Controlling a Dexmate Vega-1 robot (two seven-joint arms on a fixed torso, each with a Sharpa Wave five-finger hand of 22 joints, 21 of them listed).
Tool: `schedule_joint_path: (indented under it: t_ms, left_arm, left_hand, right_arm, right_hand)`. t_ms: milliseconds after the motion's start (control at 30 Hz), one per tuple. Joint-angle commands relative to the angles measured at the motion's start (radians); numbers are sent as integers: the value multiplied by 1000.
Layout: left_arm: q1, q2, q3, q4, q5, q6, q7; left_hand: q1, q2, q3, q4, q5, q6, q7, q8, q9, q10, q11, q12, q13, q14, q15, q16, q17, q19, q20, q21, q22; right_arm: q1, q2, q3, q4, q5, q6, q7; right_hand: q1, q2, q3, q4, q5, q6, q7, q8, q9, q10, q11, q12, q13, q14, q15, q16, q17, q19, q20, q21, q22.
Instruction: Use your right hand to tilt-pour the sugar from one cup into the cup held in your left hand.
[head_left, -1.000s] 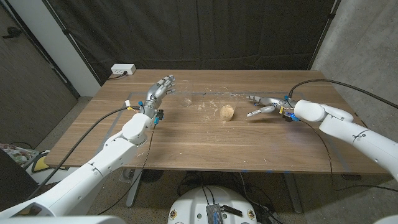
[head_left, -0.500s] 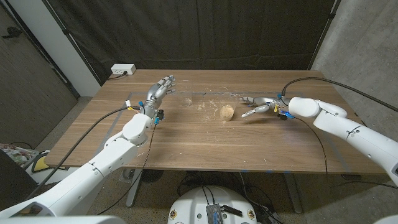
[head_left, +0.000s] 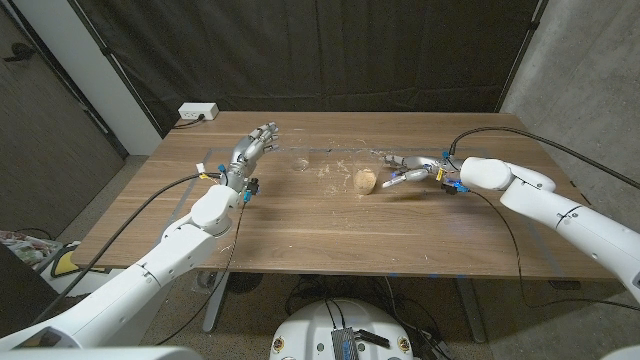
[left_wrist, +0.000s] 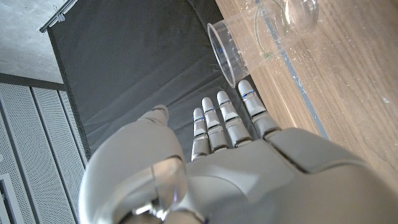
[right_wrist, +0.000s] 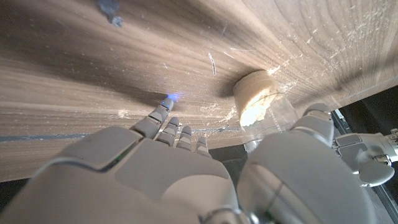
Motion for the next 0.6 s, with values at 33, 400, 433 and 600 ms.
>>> schedule_joint_path:
  t_ms: [33, 400, 433, 600]
  left_arm:
    - [30, 21, -19, 19, -22, -44, -20]
    - [45, 38, -31, 26, -40, -54, -34]
    - [45, 39, -32, 27, -41, -55, -36]
    - [46, 42, -34, 34, -46, -62, -45]
  left_hand:
    - [2, 3, 7, 1, 3, 10, -2, 7, 1, 6, -3, 4, 2, 12, -43, 5, -1, 2, 4, -5, 3]
    - [1, 2, 10, 0, 3, 15, -1, 8, 0, 9, -1, 4, 3, 14, -44, 6, -1, -1, 5, -9, 3]
    - [1, 2, 11, 0, 3, 15, -1, 8, 0, 9, 1, 4, 3, 15, -44, 6, -1, -1, 6, -10, 3]
    - [1, 1, 13, -1, 3, 15, -2, 7, 0, 12, -2, 4, 4, 14, -45, 6, -1, -3, 7, -12, 4]
  right_arm:
    - [-27, 46, 1, 0, 33, 1, -69]
    - [-22, 77, -18, 9, 36, -1, -84]
    - [-21, 78, -20, 9, 37, 0, -82]
    - [-28, 71, -22, -10, 44, -9, -71]
  right_hand:
    - [5, 13, -5, 0, 7, -70, 11, 6, 2, -3, 12, 7, 3, 5, -24, 2, 1, 3, 5, 0, 2]
    - [11, 26, -6, 3, 9, -78, 15, 5, 2, -14, 23, 6, 3, -8, -14, -3, 1, -2, 15, -5, 3]
    - [11, 26, -7, 3, 9, -78, 16, 5, 2, -18, 24, 4, 3, -10, -12, -3, 1, -4, 17, -6, 3]
    - [13, 27, -10, 4, 10, -87, 15, 3, 2, -24, 28, 4, 3, -15, -7, -5, 1, -9, 25, -9, 3]
